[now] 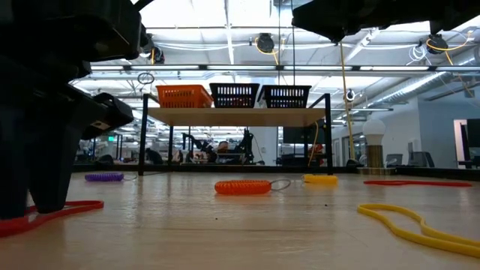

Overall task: Pick & Place Office Desk Supplies
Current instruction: Put the red rubber band into the left black basket on the shelf

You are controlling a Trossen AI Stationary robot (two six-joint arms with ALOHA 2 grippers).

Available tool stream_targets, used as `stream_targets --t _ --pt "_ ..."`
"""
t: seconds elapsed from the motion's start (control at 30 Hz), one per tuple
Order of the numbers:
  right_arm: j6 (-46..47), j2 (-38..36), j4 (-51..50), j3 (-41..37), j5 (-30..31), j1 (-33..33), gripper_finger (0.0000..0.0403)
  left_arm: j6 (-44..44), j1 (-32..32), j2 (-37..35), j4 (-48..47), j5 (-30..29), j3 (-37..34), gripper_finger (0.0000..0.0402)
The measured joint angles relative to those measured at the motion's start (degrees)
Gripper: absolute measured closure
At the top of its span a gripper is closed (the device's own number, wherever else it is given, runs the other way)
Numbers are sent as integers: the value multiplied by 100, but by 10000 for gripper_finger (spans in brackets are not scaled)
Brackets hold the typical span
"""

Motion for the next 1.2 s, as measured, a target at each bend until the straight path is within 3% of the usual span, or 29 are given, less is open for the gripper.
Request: stream_targets --t 0.13,0.43,0.73,1.07,1.2 --pt "9 0 -1 0 0 0 232 2 4 4 43 65 -4 389" --pt "7 0 2 0 2 0 232 449 183 -330 191 -85 -43 401" --pt "-8 0 0 0 2 0 232 1363 573 -1584 209 -956 -37 401" --pt "-33 0 2 -2 2 0 232 2736 962 -3028 544 -2747 -30 401" --pt "-30 0 4 -2 2 0 232 3522 1273 -3361 949 -3091 -28 401"
